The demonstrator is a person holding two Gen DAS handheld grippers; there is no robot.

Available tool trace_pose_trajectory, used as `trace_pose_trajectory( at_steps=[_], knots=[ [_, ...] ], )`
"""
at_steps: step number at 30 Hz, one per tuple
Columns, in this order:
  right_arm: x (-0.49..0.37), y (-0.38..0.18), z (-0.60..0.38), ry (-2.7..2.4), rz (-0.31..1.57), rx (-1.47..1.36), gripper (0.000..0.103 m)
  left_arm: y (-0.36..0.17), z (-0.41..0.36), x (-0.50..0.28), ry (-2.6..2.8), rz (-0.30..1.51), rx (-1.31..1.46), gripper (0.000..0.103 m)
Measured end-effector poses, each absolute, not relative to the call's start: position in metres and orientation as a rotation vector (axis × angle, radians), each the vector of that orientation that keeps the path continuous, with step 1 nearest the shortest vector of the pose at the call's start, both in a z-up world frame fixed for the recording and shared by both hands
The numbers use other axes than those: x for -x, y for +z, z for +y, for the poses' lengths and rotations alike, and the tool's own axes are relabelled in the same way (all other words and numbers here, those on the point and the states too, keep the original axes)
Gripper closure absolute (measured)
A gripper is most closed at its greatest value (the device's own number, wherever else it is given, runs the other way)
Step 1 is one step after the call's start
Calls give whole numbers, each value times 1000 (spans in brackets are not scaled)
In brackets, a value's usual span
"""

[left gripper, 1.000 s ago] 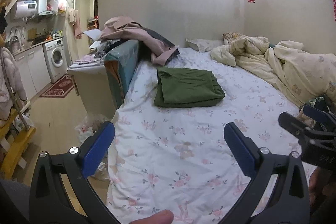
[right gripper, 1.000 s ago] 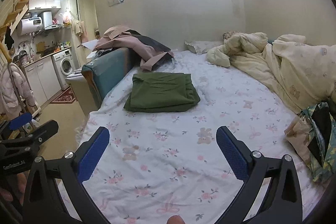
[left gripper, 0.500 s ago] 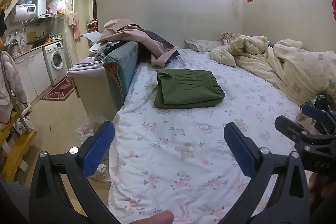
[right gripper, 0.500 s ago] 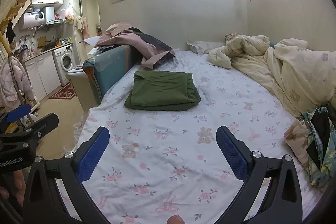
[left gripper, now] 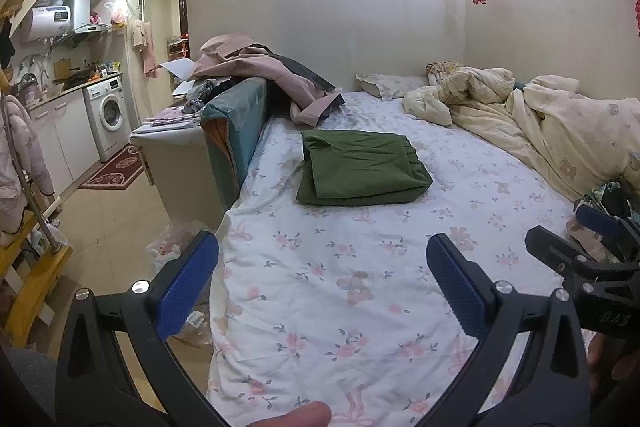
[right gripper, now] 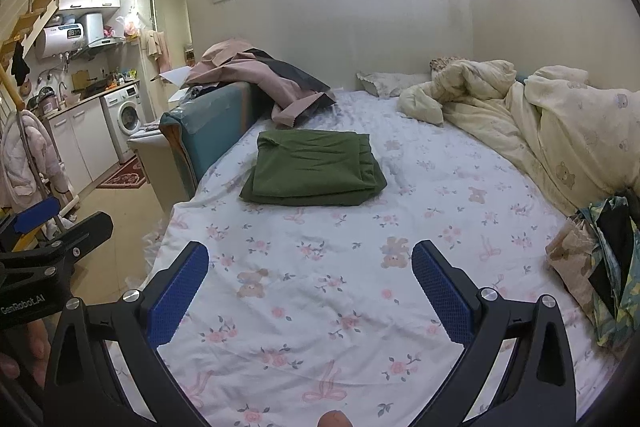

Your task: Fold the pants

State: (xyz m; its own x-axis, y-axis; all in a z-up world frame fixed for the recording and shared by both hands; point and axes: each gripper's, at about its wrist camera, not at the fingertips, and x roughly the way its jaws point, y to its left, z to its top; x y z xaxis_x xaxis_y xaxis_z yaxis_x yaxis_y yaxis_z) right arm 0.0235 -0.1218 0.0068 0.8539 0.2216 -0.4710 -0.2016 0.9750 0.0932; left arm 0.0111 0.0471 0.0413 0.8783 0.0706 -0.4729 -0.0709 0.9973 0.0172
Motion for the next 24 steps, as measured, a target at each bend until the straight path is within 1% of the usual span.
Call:
trace_pose_trajectory(
  at_steps=[24],
  knots=[
    [-26,4,-121,198,529,-49,0,40,51,-11,72,498,3,0]
  ],
)
